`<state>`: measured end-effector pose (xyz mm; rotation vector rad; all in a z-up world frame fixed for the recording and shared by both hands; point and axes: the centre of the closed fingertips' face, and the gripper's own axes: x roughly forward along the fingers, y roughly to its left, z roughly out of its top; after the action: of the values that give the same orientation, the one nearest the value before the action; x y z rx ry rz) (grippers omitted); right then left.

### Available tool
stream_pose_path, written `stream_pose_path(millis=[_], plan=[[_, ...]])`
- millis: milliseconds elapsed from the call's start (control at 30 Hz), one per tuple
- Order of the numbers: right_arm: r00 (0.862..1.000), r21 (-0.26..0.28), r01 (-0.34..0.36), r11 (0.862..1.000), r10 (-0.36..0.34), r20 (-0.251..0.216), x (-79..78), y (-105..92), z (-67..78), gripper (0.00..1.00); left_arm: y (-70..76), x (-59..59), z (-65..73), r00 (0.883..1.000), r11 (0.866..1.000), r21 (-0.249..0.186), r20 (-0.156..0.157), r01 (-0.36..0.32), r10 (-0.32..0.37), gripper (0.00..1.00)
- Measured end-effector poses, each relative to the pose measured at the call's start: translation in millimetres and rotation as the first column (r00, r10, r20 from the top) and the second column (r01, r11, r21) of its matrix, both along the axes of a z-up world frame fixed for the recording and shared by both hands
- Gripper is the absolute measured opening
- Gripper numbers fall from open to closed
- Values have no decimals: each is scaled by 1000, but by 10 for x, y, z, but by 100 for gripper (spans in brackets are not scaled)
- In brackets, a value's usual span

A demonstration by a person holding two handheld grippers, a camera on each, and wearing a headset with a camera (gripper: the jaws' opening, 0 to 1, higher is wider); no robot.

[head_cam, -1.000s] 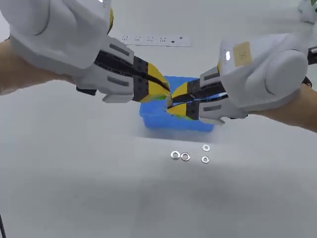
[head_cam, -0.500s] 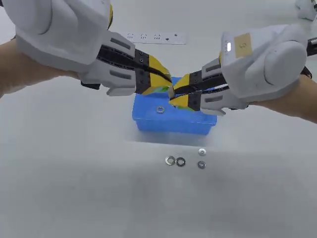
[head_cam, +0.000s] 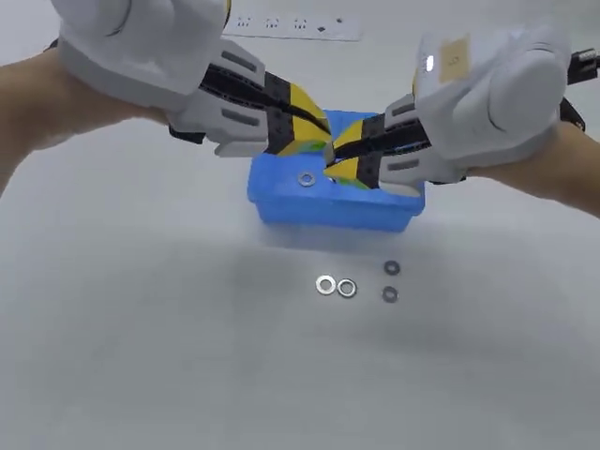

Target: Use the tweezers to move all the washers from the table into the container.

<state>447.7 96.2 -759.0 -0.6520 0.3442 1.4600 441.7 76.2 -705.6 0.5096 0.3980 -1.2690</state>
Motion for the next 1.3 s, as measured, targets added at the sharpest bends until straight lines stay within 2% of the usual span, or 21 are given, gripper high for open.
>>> stream_pose_path(millis=[433, 533, 833, 1067, 1233, 1300], plan=[[999, -12, 2, 1000, -3, -37, -45, -37, -114, 10, -32, -2, -119, 999, 1000, 19, -35, 15, -15, 6], [999, -6, 11, 1000, -11, -53, -47, -46, -114, 10, -44, -6, -116, 999, 1000, 15, -33, 18, -18, 6], [999, -21, 3, 1000, -4, -35, -54, -41, -101, 11, -35, -27, -112, 999, 1000, 22, -32, 22, -22, 6], [1000, -16, -10, 1000, 10, -9, -88, -33, 12, 10, -27, -87, 19, 1000, 1000, 19, -15, 24, -23, 6], [999, 0, -19, 1000, 19, 29, -92, -44, 174, 8, -43, -174, 213, 1000, 1000, -13, 11, 16, -16, 6], [999, 7, -19, 1000, 18, 36, -125, -55, 254, 8, -56, -199, 293, 999, 1000, -28, 34, 13, -12, 6]])
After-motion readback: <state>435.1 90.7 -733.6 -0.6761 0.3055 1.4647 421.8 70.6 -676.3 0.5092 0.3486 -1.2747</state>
